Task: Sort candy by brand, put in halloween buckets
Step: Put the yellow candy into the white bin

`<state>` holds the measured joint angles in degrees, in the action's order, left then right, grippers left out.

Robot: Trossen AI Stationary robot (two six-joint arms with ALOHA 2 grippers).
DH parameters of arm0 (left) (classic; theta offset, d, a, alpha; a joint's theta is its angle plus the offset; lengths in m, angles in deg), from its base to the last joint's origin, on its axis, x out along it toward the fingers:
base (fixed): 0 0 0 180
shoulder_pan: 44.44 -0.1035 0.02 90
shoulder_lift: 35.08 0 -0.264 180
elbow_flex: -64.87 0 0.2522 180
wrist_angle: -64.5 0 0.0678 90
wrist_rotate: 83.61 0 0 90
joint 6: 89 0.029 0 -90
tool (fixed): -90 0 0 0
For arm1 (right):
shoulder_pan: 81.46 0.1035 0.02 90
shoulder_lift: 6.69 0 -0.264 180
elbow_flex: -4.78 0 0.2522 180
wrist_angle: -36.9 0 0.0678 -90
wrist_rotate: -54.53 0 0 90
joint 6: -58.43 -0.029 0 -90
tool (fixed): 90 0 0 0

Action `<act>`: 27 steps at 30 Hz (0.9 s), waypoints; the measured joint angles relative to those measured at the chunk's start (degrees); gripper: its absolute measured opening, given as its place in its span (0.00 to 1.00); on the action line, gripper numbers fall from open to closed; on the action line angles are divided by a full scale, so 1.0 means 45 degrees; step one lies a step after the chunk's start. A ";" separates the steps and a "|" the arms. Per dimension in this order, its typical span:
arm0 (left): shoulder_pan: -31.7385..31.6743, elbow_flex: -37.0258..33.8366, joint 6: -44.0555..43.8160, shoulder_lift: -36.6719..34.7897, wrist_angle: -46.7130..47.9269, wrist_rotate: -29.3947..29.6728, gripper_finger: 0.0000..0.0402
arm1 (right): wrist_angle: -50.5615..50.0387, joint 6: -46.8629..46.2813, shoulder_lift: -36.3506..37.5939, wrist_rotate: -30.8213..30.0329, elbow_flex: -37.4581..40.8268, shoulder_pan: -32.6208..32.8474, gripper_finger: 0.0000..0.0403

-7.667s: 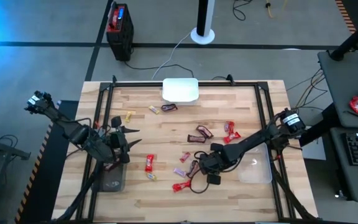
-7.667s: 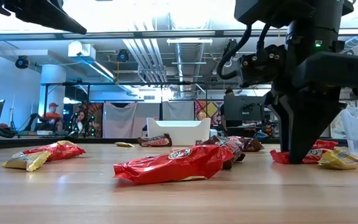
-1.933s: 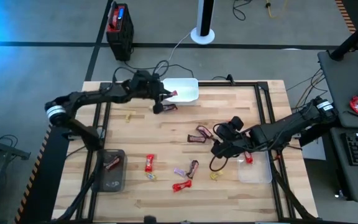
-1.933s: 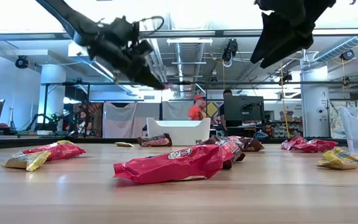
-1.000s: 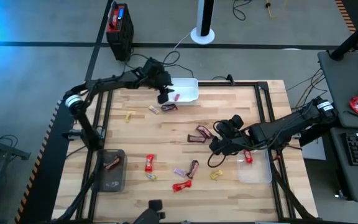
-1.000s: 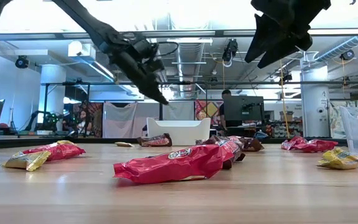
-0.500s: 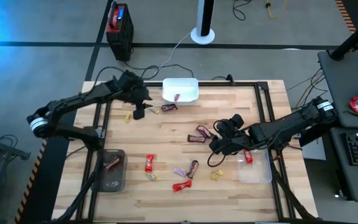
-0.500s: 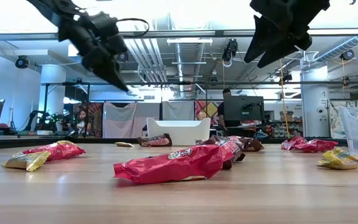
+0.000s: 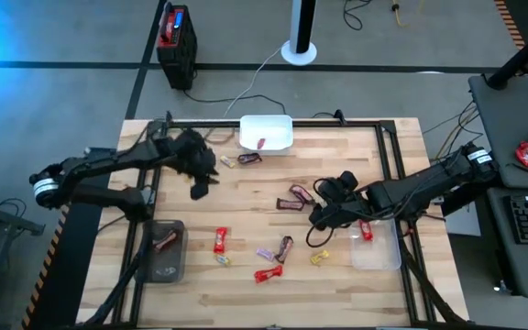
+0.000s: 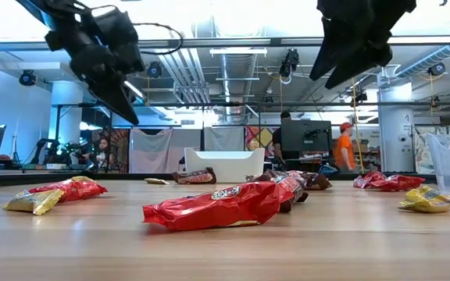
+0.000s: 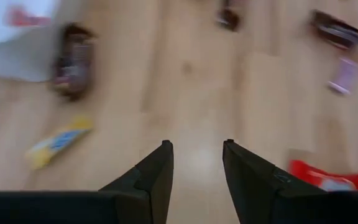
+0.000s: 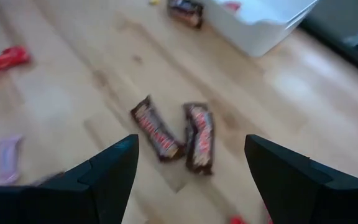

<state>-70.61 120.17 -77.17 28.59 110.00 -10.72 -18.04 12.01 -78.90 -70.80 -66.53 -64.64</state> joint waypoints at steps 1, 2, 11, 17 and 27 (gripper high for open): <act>0.0465 -0.0077 -0.0100 -0.0030 -0.0081 0.0005 0.30 | 0.0001 0.0080 0.0000 0.0403 -0.0044 -0.0082 0.71; 0.0927 -0.0155 -0.0243 -0.0066 -0.0213 0.0005 0.29 | 0.0010 0.0255 0.0000 0.0799 -0.0075 -0.0165 0.71; 0.3518 -0.0400 -0.1087 -0.0213 -0.1889 0.0325 0.28 | -0.0064 0.0037 -0.0164 0.6458 -0.0309 -0.0683 0.65; 0.4430 -0.0405 -0.1092 -0.0317 -0.2845 0.1705 0.28 | -0.0283 0.1703 -0.1396 0.8270 -0.0647 0.0270 0.60; 0.5794 -0.0351 -0.1470 -0.1292 -0.2927 0.2795 0.28 | -0.0594 0.3274 -0.3672 0.8629 -0.0673 0.1372 0.60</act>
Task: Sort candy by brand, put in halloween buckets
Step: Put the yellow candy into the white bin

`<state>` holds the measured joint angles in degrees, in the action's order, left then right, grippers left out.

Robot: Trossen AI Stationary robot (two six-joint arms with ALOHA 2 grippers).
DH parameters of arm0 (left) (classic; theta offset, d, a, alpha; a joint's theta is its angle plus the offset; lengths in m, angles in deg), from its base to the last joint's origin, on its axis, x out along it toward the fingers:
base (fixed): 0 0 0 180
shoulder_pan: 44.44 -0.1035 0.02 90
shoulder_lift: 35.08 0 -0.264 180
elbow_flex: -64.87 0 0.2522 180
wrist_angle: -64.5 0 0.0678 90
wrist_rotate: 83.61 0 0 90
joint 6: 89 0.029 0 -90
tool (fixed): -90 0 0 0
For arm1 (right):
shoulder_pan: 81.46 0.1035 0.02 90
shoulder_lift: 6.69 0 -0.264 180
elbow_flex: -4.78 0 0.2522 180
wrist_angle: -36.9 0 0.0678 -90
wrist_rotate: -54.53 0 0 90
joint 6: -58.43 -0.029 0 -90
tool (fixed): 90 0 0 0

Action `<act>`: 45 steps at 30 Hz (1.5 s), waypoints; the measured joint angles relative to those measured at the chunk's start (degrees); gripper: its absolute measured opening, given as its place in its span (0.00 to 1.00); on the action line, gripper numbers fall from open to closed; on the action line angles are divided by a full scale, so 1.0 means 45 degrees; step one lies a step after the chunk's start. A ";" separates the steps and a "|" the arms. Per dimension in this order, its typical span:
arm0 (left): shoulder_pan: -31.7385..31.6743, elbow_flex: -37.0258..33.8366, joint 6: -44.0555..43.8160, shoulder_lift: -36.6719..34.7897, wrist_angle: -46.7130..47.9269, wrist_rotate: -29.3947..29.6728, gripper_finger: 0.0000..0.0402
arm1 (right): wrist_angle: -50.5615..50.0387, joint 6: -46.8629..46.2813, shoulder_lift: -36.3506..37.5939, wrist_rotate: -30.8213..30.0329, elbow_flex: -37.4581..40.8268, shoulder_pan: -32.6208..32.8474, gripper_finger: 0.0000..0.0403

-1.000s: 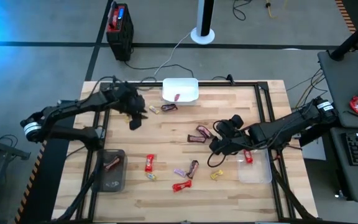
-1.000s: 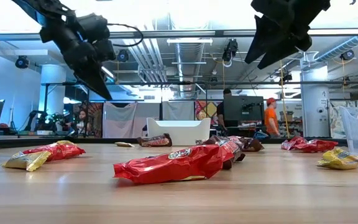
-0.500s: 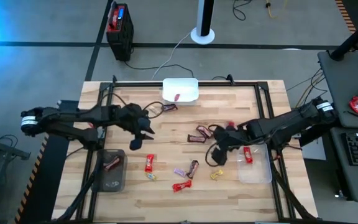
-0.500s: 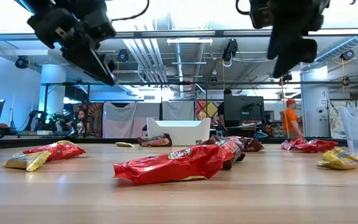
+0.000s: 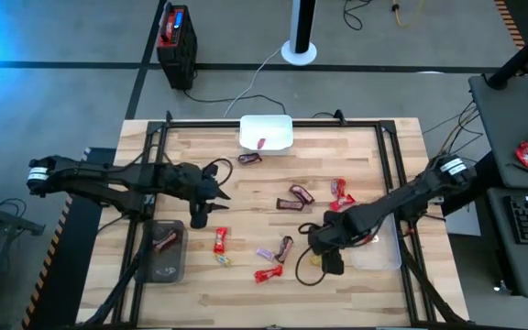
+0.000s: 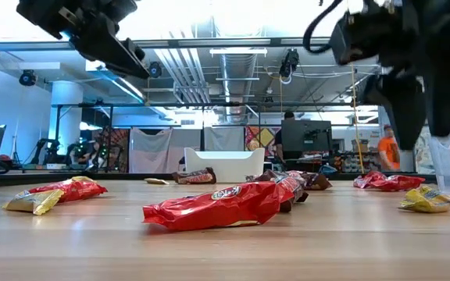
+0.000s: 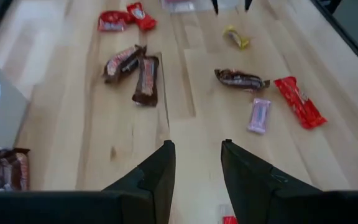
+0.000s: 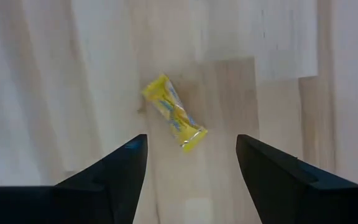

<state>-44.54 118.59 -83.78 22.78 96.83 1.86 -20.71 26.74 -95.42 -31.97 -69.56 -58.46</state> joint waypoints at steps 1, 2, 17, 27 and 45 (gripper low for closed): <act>0.0043 0.0000 0.0002 -0.0120 -0.0002 0.0137 0.28 | 0.0003 0.0093 -0.0213 -0.0018 0.0000 0.0030 0.60; 0.0047 0.0000 -0.0002 -0.0224 -0.0015 0.0189 0.28 | 0.0004 0.0197 -0.0406 -0.0070 0.0000 0.0069 0.60; 0.0038 0.0000 0.0047 -0.0572 -0.0004 0.0251 0.28 | 0.0142 0.1335 -0.2161 -0.0120 -0.0452 0.0161 0.58; 0.0038 0.0000 0.0052 -0.0050 -0.0005 0.0251 0.28 | 0.0671 0.1430 -0.2478 -0.0056 -0.0433 0.0166 0.40; 0.0143 -0.0005 -0.0323 0.0157 0.0520 0.0238 0.28 | 0.0484 0.1628 -0.1208 0.0092 -0.0949 -0.0266 0.03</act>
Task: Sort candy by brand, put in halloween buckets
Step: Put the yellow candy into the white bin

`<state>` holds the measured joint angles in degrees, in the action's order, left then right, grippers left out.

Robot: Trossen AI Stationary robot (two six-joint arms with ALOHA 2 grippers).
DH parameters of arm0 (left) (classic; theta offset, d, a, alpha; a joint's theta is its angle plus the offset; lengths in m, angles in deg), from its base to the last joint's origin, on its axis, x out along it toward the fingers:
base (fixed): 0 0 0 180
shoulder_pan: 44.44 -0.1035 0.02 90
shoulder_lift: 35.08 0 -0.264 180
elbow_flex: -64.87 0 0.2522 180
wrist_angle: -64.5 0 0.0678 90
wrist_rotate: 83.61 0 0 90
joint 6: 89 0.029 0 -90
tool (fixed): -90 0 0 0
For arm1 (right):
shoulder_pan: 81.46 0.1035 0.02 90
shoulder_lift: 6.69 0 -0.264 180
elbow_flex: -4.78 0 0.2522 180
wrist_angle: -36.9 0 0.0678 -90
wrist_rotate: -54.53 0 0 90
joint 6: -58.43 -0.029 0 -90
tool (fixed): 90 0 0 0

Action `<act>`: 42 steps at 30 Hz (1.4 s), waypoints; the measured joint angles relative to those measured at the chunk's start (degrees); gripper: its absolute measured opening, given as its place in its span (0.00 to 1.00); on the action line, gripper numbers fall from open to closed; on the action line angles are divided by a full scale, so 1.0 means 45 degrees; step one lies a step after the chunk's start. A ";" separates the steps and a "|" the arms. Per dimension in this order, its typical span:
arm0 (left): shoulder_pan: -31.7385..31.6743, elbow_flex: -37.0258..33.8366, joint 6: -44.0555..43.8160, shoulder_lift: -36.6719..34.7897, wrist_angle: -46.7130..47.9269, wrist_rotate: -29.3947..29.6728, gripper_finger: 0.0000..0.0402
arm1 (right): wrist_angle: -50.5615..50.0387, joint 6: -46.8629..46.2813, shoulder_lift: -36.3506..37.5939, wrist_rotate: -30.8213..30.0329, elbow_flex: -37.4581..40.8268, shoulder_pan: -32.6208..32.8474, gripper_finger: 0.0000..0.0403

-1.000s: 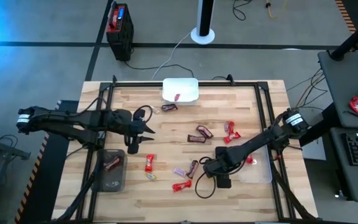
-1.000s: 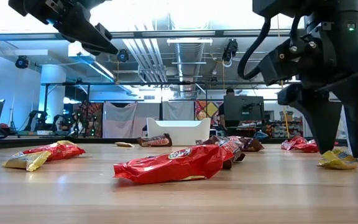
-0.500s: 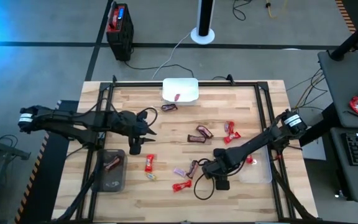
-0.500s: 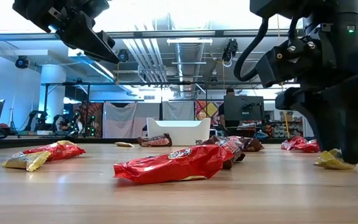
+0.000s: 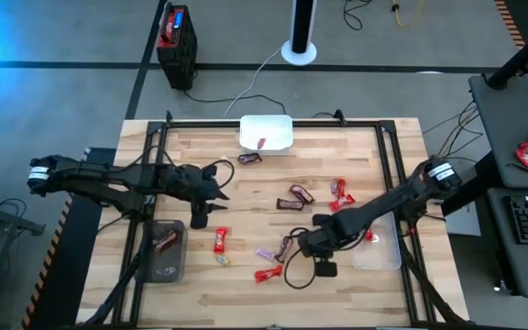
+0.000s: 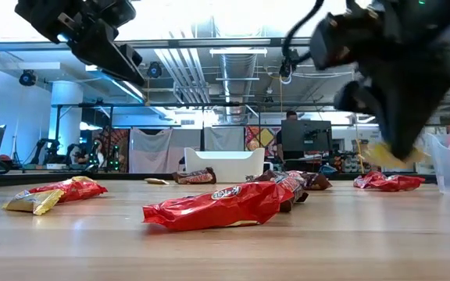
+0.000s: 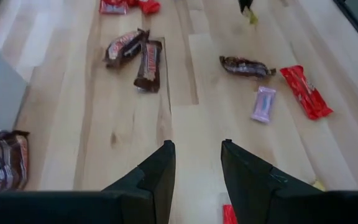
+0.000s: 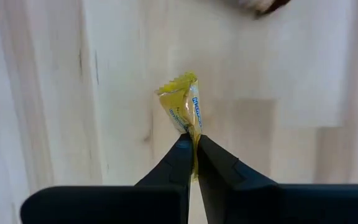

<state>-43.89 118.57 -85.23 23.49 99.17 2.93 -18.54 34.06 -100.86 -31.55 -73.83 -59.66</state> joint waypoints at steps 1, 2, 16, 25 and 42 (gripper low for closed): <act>0.0054 0.0000 -0.0014 0.0000 0.0057 -0.0003 0.28 | -0.0013 0.0129 0.0118 -0.0221 -0.0054 -0.0083 0.03; 0.0092 0.0000 -0.0014 0.0000 0.0039 -0.0003 0.28 | 0.0017 0.0354 0.0258 -0.0498 -0.0115 -0.0172 0.03; -0.0070 0.0000 0.2287 -0.0049 -0.0474 0.0328 0.28 | 0.5570 0.6766 0.0997 -0.2415 -0.0100 -0.4038 0.03; -0.2148 0.0000 0.3584 -0.0146 -0.0855 0.0356 0.28 | 1.0907 0.8267 0.0310 -0.1821 -0.0092 -0.8383 0.03; -0.4919 0.0000 0.3786 -0.0132 -0.1314 -0.0281 0.28 | 0.9113 0.7032 -0.0088 -0.0301 -0.0080 -1.2415 0.03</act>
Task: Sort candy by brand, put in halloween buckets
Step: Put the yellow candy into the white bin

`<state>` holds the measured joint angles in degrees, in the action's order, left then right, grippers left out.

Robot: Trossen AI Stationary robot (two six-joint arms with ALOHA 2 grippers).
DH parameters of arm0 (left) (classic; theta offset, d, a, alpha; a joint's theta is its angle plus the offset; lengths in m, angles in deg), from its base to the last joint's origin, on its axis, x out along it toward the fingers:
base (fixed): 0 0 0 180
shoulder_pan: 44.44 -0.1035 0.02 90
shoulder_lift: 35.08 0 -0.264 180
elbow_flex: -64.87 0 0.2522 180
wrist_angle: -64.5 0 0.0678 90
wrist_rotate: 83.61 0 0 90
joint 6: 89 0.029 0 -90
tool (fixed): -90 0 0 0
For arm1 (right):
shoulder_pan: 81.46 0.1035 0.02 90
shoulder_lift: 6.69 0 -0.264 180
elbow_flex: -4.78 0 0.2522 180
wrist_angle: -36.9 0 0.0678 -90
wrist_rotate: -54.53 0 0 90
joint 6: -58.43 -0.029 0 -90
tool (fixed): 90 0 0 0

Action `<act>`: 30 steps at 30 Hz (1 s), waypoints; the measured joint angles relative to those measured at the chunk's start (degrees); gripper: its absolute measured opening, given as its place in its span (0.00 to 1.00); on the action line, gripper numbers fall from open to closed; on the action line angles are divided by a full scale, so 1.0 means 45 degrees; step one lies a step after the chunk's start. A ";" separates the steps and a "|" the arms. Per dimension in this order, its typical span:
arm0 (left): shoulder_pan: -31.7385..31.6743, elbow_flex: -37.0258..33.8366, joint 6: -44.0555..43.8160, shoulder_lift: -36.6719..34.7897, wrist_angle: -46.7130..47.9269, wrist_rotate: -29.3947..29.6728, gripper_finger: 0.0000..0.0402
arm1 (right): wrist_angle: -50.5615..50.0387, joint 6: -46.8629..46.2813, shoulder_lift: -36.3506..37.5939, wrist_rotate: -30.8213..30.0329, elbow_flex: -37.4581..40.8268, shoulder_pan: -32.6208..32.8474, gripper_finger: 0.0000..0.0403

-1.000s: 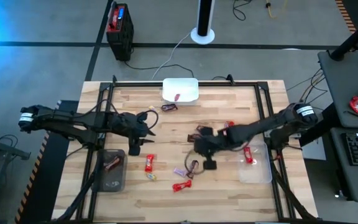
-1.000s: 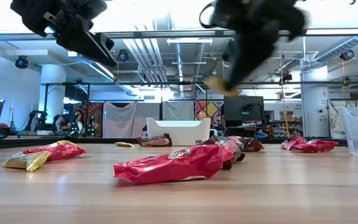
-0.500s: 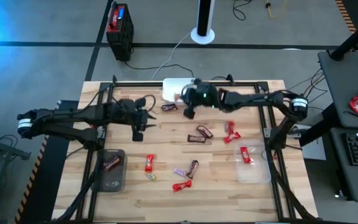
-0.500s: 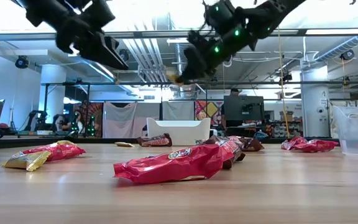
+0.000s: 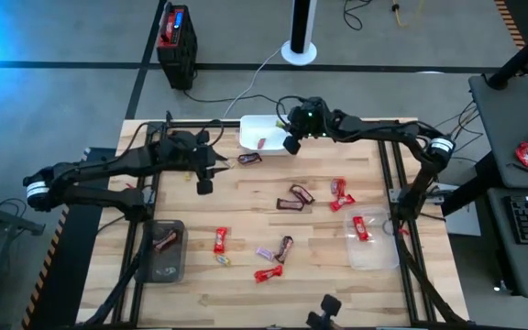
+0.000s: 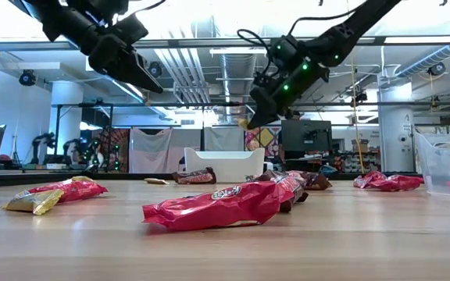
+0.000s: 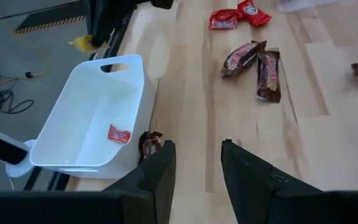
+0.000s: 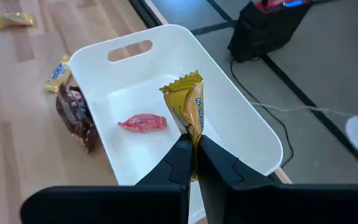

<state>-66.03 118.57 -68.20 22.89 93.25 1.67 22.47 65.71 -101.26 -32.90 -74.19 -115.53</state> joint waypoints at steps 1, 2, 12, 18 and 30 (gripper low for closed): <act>0.0000 0.0000 -0.0039 0.0004 0.0003 -0.0022 0.28 | 0.0042 -0.0059 -0.0019 0.0000 0.0000 -0.0009 0.04; -0.0003 0.0000 -0.0072 0.0006 0.0003 -0.0042 0.28 | 0.0029 -0.0069 -0.0020 0.0000 -0.0003 -0.0015 0.04; -0.0001 -0.0007 -0.0505 0.0011 0.0003 -0.0188 0.28 | 0.0025 -0.0672 -0.0054 0.0122 -0.0003 0.0010 0.28; -0.0003 -0.0068 -0.1106 0.0016 0.0652 -0.0149 0.28 | -0.1035 -0.0832 0.1082 0.0107 0.0000 0.0069 0.36; -0.0046 -0.0063 -0.0872 0.0206 0.0572 0.1608 0.29 | -0.5153 -0.1576 0.4831 0.0087 0.0015 0.1650 0.35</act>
<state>-66.23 118.29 -72.12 23.82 95.82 8.90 -0.71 58.61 -79.52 -32.51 -74.12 -108.10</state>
